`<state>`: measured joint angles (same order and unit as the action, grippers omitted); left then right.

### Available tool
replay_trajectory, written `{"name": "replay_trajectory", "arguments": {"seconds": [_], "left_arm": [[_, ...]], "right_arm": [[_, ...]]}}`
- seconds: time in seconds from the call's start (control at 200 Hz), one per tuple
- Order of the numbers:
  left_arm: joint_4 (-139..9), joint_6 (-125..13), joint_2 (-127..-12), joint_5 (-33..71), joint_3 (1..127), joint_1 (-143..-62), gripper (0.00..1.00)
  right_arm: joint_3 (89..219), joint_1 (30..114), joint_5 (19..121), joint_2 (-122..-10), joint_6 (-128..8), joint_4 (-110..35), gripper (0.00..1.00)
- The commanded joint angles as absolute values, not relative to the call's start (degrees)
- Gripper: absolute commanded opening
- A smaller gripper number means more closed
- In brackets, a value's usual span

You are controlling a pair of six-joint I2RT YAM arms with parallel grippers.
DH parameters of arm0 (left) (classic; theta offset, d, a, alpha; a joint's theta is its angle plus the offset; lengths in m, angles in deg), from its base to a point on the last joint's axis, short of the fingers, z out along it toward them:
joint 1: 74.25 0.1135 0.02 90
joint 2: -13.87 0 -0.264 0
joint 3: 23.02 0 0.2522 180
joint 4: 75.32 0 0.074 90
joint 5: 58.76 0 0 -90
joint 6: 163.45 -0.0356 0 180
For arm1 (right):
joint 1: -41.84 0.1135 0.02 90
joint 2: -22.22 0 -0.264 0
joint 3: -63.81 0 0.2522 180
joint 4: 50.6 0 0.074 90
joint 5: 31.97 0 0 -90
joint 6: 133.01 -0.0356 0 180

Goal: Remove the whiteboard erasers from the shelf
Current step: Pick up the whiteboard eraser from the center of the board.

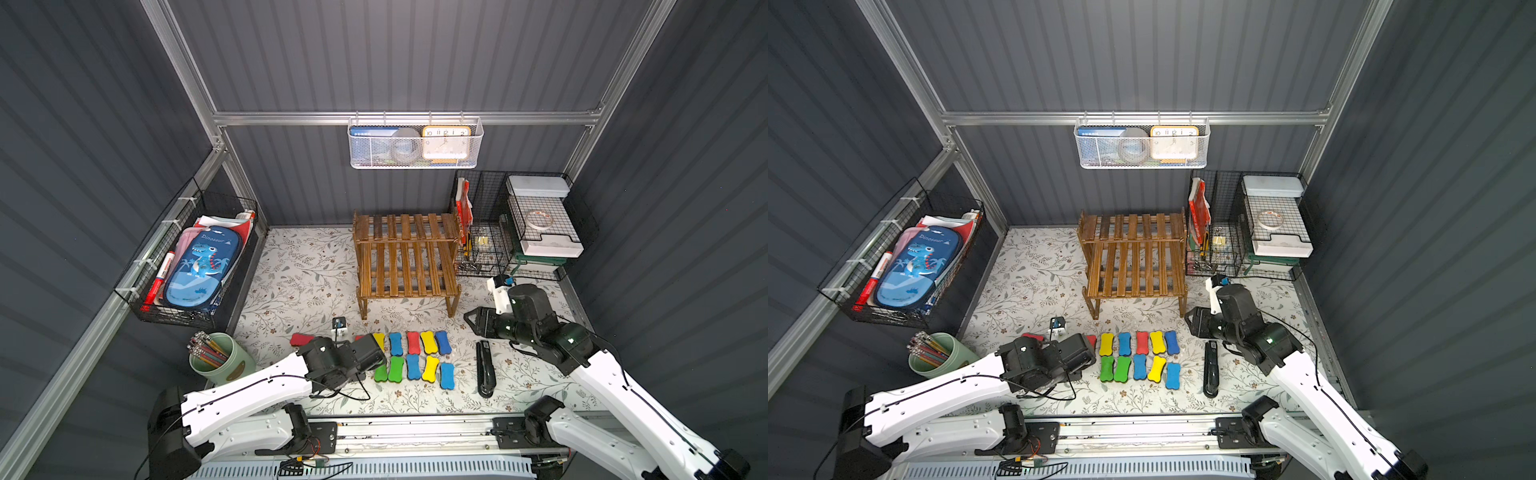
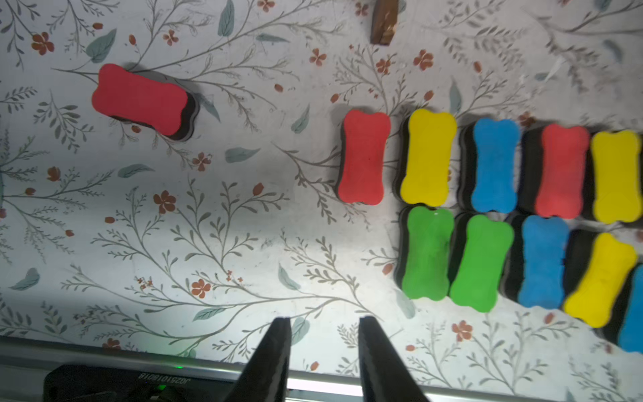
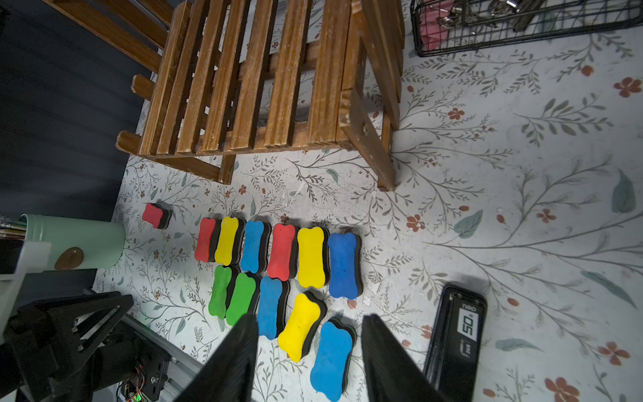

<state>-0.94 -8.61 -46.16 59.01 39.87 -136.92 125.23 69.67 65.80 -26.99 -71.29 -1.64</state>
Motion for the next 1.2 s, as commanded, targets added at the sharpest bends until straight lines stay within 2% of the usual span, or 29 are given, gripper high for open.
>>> {"name": "replay_trajectory", "arguments": {"seconds": [0.0, 0.125, 0.205, 0.375, 0.505, 0.585, 0.68, 1.056, 1.191], "left_arm": [[3.63, -4.24, -45.65, 62.29, 41.55, -137.09, 0.52], [6.53, 1.24, -45.06, 65.09, 41.44, -135.02, 0.63], [7.13, 4.19, -43.96, 66.03, 41.21, -130.64, 0.66], [2.87, 2.76, -42.30, 64.00, 41.57, -116.78, 0.71], [-3.97, -4.02, -45.41, 58.18, 41.83, -102.11, 0.82], [-9.55, -10.11, -49.49, 50.85, 41.16, -92.38, 0.81], [-16.07, -16.40, -54.62, 45.85, 41.45, -85.17, 0.78], [-22.12, -17.82, -61.97, 49.32, 37.42, -82.69, 0.83], [-24.10, -14.97, -63.33, 48.90, 33.61, -82.49, 0.81]], "right_arm": [[124.53, 69.43, 66.56, -27.18, -71.57, -2.29, 0.53], [124.50, 69.40, 66.76, -27.35, -71.53, -2.56, 0.52], [124.33, 69.43, 66.89, -27.27, -71.45, -2.76, 0.52], [124.14, 69.38, 67.35, -26.83, -71.66, -3.19, 0.53], [123.63, 69.35, 67.05, -26.26, -71.66, -3.63, 0.53], [123.30, 69.34, 66.90, -25.88, -71.38, -3.89, 0.53], [122.95, 69.30, 66.30, -25.51, -71.16, -4.06, 0.53], [122.22, 68.24, 67.75, -25.51, -71.92, -6.16, 0.52], [122.06, 67.86, 68.08, -25.33, -71.92, -6.34, 0.52]]}}
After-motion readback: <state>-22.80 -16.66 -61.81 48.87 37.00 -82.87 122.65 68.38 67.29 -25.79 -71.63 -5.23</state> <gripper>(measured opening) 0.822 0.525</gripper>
